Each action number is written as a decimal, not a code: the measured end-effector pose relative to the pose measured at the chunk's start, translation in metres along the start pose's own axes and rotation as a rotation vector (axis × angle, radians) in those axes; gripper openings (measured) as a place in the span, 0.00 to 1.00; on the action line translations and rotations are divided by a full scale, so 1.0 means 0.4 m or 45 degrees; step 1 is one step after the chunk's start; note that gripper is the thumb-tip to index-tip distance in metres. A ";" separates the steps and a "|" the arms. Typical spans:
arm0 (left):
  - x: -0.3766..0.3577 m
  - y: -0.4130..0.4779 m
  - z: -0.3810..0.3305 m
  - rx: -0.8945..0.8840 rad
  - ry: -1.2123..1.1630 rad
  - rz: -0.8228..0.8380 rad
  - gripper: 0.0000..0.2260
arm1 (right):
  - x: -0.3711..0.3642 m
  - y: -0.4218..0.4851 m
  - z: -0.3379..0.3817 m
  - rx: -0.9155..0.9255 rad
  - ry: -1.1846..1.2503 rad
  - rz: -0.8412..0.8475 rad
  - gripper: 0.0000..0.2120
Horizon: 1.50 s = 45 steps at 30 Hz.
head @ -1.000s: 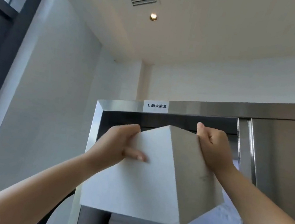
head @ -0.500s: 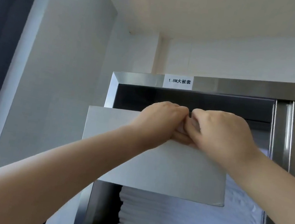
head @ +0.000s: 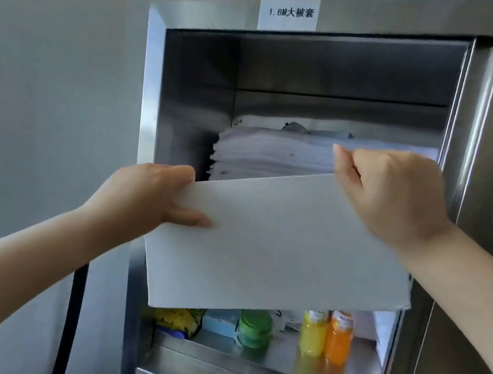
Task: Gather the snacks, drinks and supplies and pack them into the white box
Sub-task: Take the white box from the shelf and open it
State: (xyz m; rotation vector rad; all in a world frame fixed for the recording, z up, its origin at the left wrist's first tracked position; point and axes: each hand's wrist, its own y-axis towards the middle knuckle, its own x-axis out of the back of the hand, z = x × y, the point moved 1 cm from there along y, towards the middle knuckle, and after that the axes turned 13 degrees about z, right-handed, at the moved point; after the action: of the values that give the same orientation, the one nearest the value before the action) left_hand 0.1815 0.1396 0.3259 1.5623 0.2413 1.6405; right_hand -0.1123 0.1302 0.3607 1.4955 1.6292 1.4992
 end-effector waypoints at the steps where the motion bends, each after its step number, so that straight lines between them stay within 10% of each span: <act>1: -0.007 -0.009 -0.003 -0.039 -0.031 -0.030 0.24 | 0.002 -0.019 0.006 -0.003 0.008 0.063 0.24; 9: -0.169 -0.135 -0.071 -0.194 -0.117 0.173 0.21 | -0.053 -0.278 0.059 -0.005 0.143 0.535 0.27; 33: -0.612 -0.393 -0.125 -0.362 -0.149 0.516 0.20 | -0.294 -0.761 0.207 0.026 0.298 0.685 0.25; 38: -0.654 -0.390 -0.118 -0.238 -0.205 0.978 0.21 | -0.297 -0.801 0.223 0.066 0.293 0.764 0.26; 45: -0.710 -0.313 -0.124 0.047 -0.547 1.097 0.36 | -0.291 -0.803 0.227 0.017 0.293 0.945 0.25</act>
State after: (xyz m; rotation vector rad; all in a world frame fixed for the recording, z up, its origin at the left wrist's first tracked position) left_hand 0.1549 0.0487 0.0264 2.1606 -0.7285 1.8309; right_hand -0.1243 0.1219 0.0076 2.1412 1.2399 2.1014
